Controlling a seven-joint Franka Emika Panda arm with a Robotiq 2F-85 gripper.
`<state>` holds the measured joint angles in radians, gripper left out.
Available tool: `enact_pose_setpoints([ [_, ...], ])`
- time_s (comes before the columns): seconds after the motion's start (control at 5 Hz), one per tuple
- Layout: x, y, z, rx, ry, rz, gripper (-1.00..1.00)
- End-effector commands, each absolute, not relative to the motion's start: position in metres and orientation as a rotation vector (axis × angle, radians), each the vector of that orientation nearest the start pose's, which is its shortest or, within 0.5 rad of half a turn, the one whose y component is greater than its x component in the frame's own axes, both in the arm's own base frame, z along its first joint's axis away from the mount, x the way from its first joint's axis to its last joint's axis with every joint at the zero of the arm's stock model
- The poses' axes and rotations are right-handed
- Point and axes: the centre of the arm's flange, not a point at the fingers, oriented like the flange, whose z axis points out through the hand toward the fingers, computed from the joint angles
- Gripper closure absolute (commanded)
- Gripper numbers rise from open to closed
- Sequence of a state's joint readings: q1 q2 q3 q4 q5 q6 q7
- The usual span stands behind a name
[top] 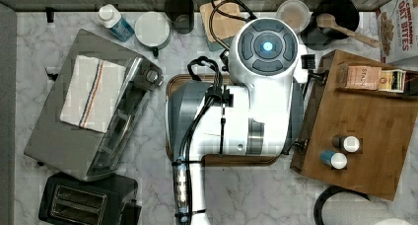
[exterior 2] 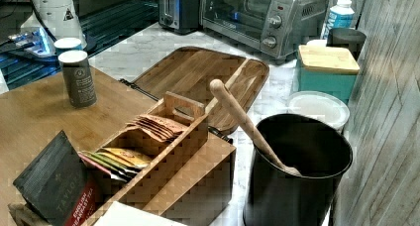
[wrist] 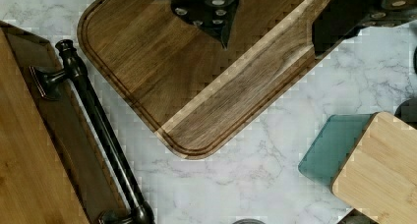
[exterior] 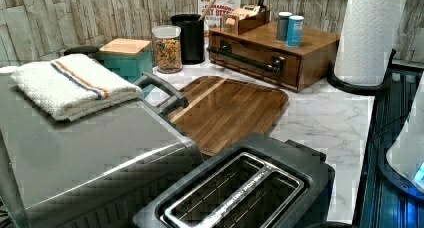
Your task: Open the drawer.
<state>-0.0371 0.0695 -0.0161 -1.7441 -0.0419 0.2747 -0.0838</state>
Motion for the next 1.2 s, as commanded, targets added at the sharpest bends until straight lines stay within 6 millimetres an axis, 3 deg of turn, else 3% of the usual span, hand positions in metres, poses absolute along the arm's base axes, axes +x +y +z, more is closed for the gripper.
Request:
enact_pose_setpoints([
  [0.2, 0.588, -0.035, 0.530, -2.956, 1.151, -0.085, -1.00],
  [0.4, 0.593, -0.065, 0.518, -3.029, 1.020, -0.113, -1.00],
  [0.6, 0.603, -0.109, 0.514, -3.091, 0.979, -0.071, -1.00],
  [0.8, 0.605, -0.141, 0.500, -3.139, 0.939, -0.142, -1.00],
  [1.2, 0.612, -0.186, 0.458, -3.198, 0.849, -0.221, -1.00],
])
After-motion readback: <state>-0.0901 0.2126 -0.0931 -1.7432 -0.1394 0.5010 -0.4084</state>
